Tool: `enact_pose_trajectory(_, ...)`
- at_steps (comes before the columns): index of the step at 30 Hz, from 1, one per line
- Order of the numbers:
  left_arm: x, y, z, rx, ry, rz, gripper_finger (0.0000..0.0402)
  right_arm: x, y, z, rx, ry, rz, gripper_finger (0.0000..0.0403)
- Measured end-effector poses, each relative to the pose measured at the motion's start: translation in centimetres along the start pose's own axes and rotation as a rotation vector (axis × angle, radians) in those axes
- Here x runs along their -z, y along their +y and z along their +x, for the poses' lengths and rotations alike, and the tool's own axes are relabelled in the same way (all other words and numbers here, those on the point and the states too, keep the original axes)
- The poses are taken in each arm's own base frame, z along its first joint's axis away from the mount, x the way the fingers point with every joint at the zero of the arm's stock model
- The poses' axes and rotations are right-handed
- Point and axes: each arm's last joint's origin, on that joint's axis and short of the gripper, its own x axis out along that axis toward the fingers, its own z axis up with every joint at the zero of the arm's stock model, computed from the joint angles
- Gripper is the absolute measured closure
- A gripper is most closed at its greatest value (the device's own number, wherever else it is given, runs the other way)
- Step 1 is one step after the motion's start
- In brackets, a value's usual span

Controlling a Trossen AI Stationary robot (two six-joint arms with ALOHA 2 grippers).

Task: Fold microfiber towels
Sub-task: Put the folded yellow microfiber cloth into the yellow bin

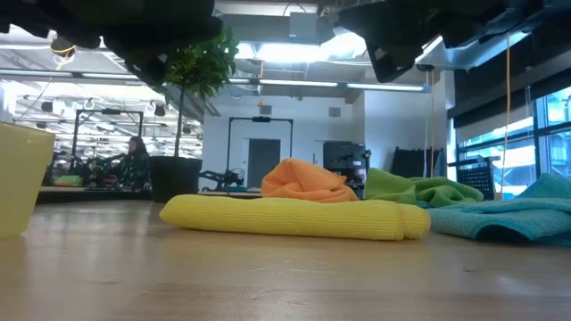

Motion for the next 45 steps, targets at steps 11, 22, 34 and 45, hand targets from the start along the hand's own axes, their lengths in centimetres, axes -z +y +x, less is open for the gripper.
enact_pose_trajectory(11,-2.1,-1.1,2.3,-0.053,0.196,0.124,0.0319,0.1,0.6,-0.1,-0.019,0.004,0.015,0.0240)
enact_pose_trajectory(22,-2.4,-1.8,2.5,0.058,0.364,0.180,0.0297,0.1,0.6,-0.1,-0.018,0.003,0.015,0.0240)
enact_pose_trajectory(34,0.0,-1.7,4.1,-0.023,0.530,0.279,0.0269,0.1,0.6,-0.1,-0.017,0.005,0.009,0.0240)
enact_pose_trajectory(45,-0.2,0.0,6.4,-0.115,0.714,0.339,0.0256,0.1,1.0,-0.1,0.003,-0.004,0.009,0.0240)
